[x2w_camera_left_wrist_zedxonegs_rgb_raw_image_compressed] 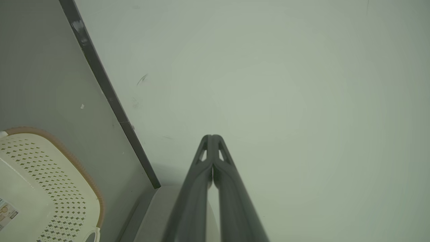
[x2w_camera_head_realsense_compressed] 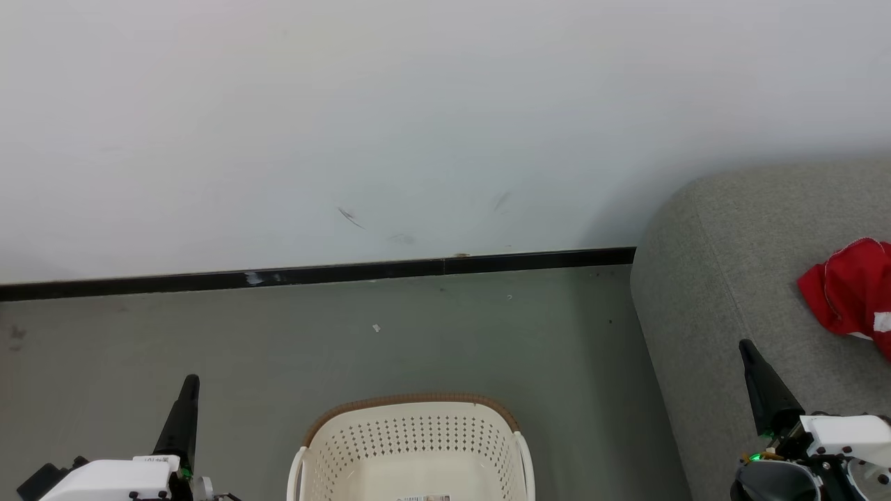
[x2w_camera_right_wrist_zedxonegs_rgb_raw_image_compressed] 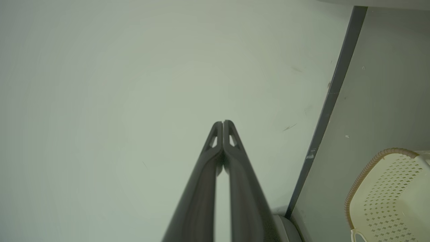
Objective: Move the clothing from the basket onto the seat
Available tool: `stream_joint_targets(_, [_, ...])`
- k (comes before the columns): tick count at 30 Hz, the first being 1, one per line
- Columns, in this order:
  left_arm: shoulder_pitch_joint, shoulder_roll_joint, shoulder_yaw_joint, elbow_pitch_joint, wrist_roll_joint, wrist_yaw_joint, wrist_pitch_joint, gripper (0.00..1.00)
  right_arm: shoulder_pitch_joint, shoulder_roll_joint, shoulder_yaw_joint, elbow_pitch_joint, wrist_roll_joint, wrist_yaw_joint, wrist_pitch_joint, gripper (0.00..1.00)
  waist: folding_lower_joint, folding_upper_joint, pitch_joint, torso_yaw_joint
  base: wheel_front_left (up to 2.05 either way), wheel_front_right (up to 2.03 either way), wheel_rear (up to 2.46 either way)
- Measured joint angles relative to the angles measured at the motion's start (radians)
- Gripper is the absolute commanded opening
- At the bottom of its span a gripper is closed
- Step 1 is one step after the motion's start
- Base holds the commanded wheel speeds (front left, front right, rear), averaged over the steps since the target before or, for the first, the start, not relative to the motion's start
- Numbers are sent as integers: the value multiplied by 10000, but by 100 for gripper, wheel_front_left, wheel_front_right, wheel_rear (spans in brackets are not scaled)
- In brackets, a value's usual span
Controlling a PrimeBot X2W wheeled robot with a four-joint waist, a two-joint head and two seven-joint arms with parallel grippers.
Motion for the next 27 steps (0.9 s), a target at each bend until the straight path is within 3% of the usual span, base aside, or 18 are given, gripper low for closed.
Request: stream_joint_targets(27, [-13, -10, 10, 58, 0, -40, 0, 0, 0, 0, 0, 10, 13, 0, 0, 0, -1, 0, 0, -1, 0, 0, 0])
